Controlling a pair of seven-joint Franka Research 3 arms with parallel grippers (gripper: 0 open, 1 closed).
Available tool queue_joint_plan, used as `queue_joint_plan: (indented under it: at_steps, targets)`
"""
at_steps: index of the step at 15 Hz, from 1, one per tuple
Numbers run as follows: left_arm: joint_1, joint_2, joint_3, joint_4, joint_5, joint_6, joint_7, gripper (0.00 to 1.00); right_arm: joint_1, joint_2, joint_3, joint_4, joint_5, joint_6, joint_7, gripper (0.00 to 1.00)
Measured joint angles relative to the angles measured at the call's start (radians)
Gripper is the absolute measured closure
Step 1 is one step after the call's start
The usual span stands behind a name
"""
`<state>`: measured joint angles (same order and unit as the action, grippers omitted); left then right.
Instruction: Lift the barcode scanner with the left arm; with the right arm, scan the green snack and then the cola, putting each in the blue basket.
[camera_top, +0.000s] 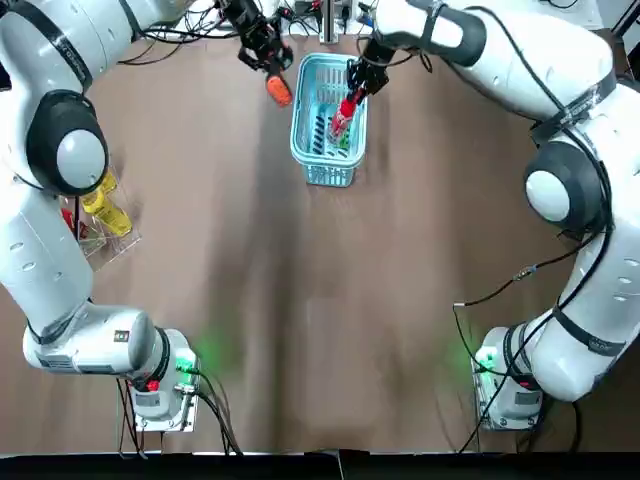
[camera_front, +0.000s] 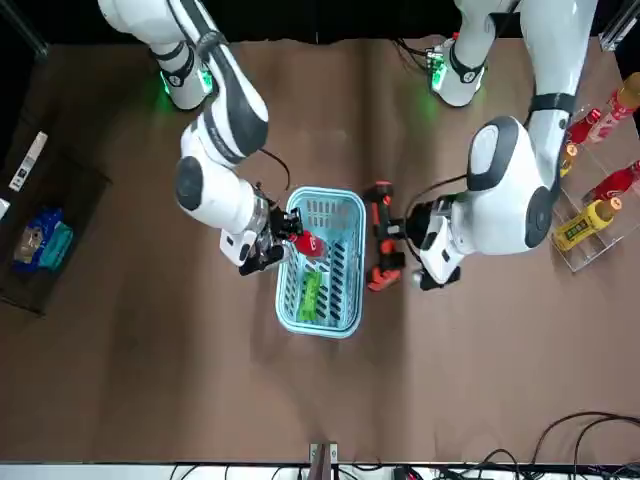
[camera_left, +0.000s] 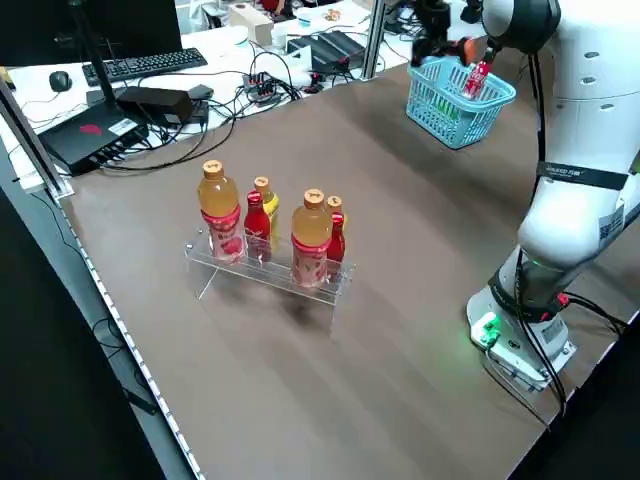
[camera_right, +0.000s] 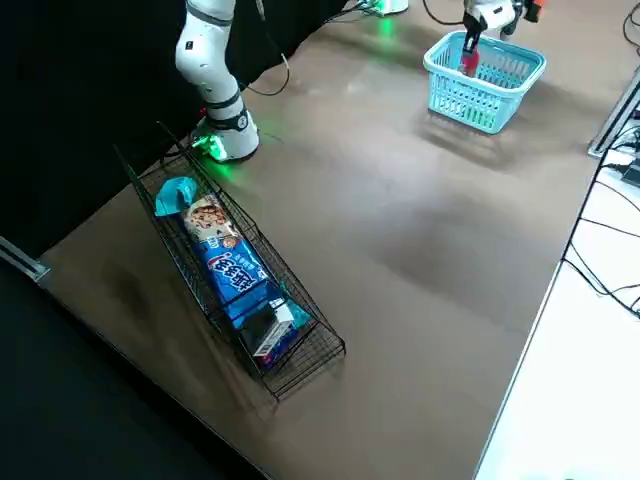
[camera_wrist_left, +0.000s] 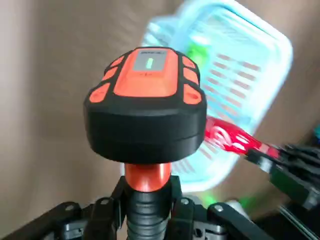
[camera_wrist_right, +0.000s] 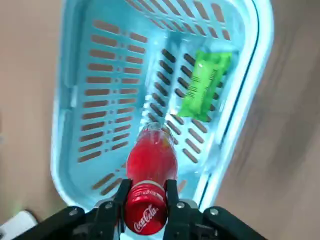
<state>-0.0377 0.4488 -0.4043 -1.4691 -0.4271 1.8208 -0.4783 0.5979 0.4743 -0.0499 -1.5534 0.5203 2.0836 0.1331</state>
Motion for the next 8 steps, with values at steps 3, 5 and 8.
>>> queue_joint_plan:
  at_steps: [3, 5, 8]
  targets:
    - [0.025, 0.008, 0.014, -0.012, 0.201, -0.002, -0.017, 0.63, 0.034, 0.047, 0.0, 0.022, -0.073, 0.003, 0.082, 0.67]
    - [0.046, 0.029, 0.017, -0.026, 0.323, -0.004, -0.017, 0.63, 0.055, 0.072, -0.001, 0.035, -0.092, 0.003, 0.103, 0.67]
    - [0.054, 0.131, 0.018, -0.038, 0.564, -0.001, -0.014, 0.63, 0.098, 0.092, -0.001, 0.047, -0.209, 0.005, 0.202, 0.67]
